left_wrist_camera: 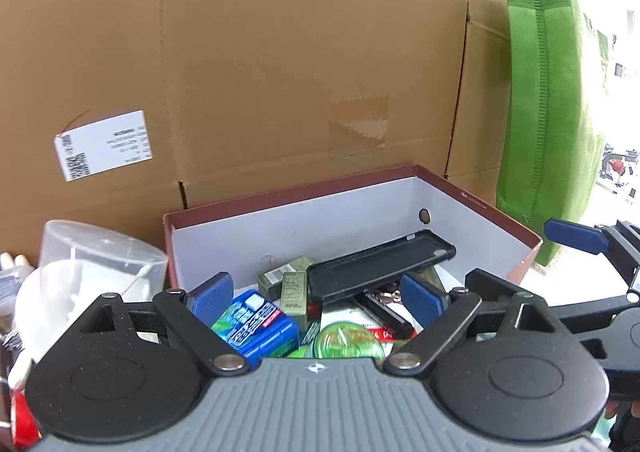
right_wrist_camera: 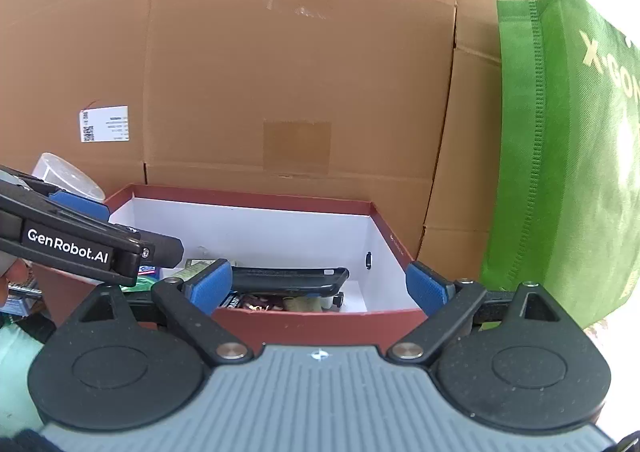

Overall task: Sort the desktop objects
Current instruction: 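Drop the phone case into the brown box by opening the left gripper, then withdraw the left gripper back over the table toward the marker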

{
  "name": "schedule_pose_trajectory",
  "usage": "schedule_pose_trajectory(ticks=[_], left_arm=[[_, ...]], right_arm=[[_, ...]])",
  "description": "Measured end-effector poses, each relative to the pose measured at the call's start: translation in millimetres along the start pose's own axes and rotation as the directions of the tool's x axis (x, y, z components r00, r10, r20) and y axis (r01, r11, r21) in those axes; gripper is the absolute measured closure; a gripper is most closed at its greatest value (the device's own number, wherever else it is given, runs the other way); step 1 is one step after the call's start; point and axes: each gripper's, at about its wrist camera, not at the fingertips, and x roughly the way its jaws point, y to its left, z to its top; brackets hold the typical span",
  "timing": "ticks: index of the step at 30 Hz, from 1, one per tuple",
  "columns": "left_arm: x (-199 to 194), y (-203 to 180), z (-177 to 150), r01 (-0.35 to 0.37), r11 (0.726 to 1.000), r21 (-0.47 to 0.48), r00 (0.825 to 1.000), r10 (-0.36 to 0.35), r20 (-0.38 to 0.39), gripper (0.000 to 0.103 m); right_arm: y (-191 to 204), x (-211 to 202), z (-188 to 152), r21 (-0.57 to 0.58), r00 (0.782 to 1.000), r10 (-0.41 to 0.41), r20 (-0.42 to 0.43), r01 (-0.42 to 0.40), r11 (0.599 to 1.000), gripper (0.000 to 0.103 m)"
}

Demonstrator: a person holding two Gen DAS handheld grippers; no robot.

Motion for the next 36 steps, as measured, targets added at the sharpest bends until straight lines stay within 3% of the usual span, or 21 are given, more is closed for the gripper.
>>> schedule_pose_trajectory(ticks=[8,15,25,36], left_arm=[[-43.5,4.0,-23.5,-0.043,0.999,-0.005,0.999,0.044,0.021,0.010],[-83.9,25.6,-54.5,-0.037,0.997,-0.073,0.999,0.036,-0.010,0.010],[-126.1,56.5,-112.3,-0.099,0.984,-0.150,0.994,0.091,-0.062,0.010],[-159.5,91.7,-155.7,-0.170,0.964,-0.206,0.984,0.156,-0.085,0.010]], right_arm=[[19.3,-31.5,-4.9,0.008,0.999,-0.006,-0.041,0.006,1.000,0.010],[45.1,-61.0,-20.8,0.023,0.998,0.029,-0.048,-0.028,0.999,0.010],[104.0,-86.7,-49.7,-0.035,0.990,0.120,-0.074,-0.123,0.992,0.010],[150.1,-95.3,-65.9,-0.053,0.960,0.246,-0.132,-0.254,0.966,0.010]])
